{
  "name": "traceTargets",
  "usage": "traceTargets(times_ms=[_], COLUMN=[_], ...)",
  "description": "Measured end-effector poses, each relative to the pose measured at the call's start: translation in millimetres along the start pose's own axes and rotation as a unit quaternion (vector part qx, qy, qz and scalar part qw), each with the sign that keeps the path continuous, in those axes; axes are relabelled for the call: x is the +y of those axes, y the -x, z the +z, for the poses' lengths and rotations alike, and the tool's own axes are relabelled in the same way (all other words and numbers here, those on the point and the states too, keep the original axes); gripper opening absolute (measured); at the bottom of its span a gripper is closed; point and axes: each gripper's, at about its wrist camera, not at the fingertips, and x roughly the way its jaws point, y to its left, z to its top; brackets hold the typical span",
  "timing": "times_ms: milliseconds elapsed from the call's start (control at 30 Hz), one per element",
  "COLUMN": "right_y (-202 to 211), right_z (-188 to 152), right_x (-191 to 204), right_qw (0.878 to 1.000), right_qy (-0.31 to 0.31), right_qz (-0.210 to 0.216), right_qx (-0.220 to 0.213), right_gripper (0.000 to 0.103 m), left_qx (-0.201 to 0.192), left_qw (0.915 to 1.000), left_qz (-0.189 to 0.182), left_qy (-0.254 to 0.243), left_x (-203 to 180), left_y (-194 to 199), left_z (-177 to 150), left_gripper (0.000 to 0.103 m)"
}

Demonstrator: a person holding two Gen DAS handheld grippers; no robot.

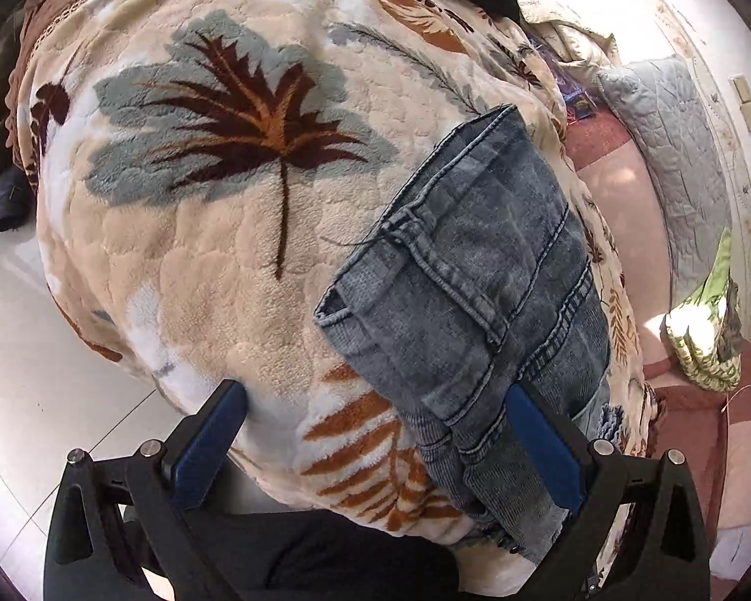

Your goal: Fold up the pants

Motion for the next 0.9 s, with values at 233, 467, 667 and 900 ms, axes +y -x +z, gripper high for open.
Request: traceTargets(times_ms=[233, 467, 667, 900], right_y=[0, 0, 0, -1], right_z=[0, 0, 1, 1], right_x=[-5, -8, -10, -9], right_qw=[1.0, 0.999, 0.999, 0.999], right_qy=[-0.012, -0.021, -0.023, -0.025], right_qz=[0.015, 0.025, 0.028, 0.028], right_qx=[-0.003, -0.005, -0.005, -0.005], right_gripper=[0.052, 0.052, 0.052, 0.052], left_qx=[-0.022, -0.022, -0.014, -0.011], left_qw=[0.9989, 0.9986, 0.9995, 0.9997], left_qz=[-0.017, 0.002, -0.003, -0.023], left_qy=[-0.039, -0.048, -0.03, 0.001], left_x=[-34, -35, -27, -19], left_y=[11, -5, 4, 2], left_z=[0, 3, 0, -1], left_gripper=[0.102, 0.082, 0.066, 0.066])
